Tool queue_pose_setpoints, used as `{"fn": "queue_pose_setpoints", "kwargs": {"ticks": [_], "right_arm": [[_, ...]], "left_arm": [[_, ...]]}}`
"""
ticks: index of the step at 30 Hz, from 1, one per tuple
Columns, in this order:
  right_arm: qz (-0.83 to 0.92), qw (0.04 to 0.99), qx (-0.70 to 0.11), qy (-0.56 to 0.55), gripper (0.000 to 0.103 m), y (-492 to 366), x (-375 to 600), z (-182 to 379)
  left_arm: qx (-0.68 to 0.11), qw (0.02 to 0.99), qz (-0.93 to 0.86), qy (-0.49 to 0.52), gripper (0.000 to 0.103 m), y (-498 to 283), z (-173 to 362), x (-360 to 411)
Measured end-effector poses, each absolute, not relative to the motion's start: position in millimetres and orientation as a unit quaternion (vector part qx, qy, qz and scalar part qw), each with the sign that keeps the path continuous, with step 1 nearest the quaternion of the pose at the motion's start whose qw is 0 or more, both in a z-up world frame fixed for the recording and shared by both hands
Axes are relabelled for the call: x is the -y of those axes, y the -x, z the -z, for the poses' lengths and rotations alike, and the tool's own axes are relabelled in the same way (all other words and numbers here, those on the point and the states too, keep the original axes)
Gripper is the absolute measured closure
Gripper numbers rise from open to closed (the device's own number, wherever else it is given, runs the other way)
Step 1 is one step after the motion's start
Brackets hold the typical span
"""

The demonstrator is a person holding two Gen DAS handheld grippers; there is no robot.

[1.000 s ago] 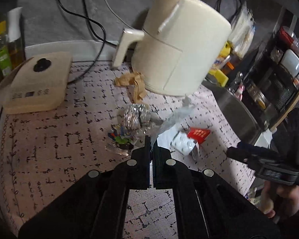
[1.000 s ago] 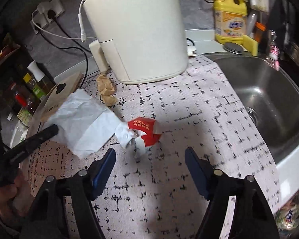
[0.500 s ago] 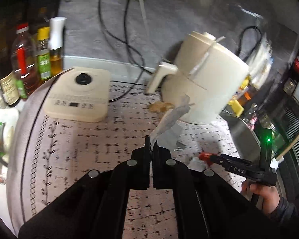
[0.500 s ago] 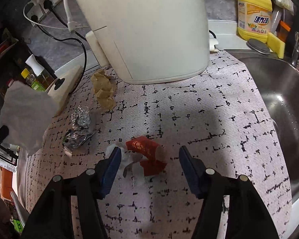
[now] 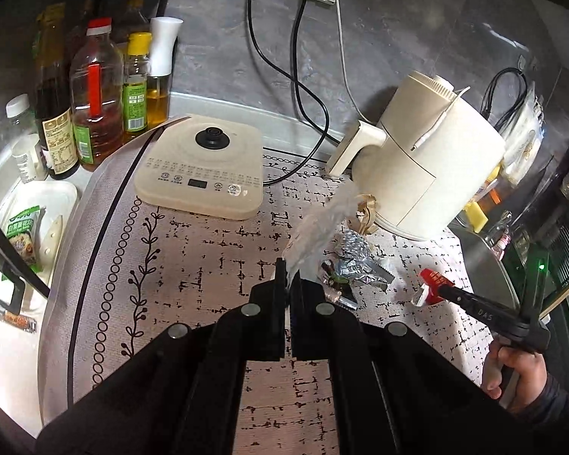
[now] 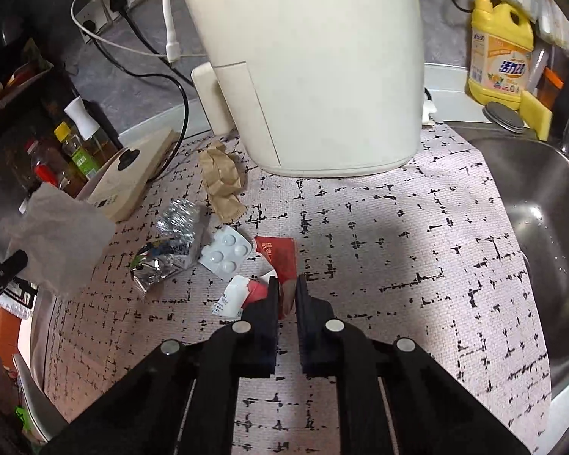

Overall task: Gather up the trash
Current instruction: 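Carry the tissue and red-white packet over the bin with both tools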

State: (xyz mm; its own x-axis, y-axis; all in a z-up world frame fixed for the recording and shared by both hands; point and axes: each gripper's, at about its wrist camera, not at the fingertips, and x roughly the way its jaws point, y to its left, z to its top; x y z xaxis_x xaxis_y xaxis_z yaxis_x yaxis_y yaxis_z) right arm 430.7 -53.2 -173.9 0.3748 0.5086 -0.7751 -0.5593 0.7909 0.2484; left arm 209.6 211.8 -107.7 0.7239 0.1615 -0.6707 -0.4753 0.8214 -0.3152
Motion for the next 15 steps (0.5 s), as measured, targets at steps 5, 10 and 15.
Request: {"fn": "queue_pose_setpoints", "kwargs": {"ticks": [5, 10, 15], "right_arm": [[-0.304, 0.840, -0.449, 0.018, 0.094, -410, 61, 162], [-0.276, 0.852, -0.445, -0.001, 0.094, -388, 76, 158], [-0.244, 0.863, -0.441, -0.021, 0.094, -362, 94, 159]], "left_arm": [[-0.327, 0.904, -0.150, 0.230, 0.100, -210, 106, -213], [-0.330, 0.910, -0.115, 0.220, 0.100, -211, 109, -212], [-0.330, 0.917, -0.078, 0.209, 0.100, -213, 110, -207]]}}
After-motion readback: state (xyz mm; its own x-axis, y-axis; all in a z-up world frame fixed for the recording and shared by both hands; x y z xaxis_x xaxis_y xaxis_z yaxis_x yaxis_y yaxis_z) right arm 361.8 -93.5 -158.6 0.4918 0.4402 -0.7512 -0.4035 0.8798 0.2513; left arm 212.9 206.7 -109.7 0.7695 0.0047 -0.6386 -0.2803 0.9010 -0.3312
